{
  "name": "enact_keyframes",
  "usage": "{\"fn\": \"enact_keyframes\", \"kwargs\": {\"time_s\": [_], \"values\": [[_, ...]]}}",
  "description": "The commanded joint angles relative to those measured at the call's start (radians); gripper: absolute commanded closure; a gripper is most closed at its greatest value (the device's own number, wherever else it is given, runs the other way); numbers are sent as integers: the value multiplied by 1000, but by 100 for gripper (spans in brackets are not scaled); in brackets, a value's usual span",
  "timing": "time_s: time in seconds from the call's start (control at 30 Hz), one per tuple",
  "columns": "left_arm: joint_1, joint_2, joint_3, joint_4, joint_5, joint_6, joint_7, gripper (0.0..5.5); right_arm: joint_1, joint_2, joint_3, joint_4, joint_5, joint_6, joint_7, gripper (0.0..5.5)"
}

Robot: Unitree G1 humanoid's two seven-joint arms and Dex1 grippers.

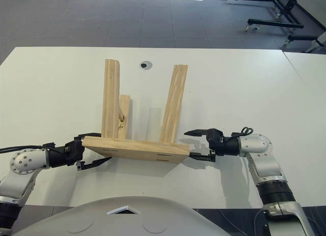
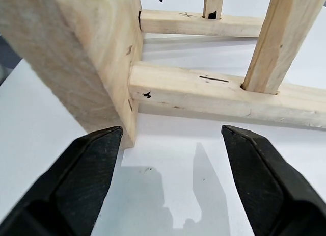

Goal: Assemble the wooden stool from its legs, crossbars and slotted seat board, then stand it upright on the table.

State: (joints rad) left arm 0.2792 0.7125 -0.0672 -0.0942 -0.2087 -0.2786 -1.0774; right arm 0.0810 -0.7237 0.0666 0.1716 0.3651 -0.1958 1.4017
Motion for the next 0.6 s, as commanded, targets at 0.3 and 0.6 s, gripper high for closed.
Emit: {"fn": "enact_keyframes", "kwargs": {"time_s": [0.3,0.6], "values": [[-10,5,-8,-15,-3,40,24,160,11,-63,-27,42,46,-11,146,192],[-33,-13,-34,-49,-29,94,19,178,35,-17,-28,59,71,-11,171,192]]}}
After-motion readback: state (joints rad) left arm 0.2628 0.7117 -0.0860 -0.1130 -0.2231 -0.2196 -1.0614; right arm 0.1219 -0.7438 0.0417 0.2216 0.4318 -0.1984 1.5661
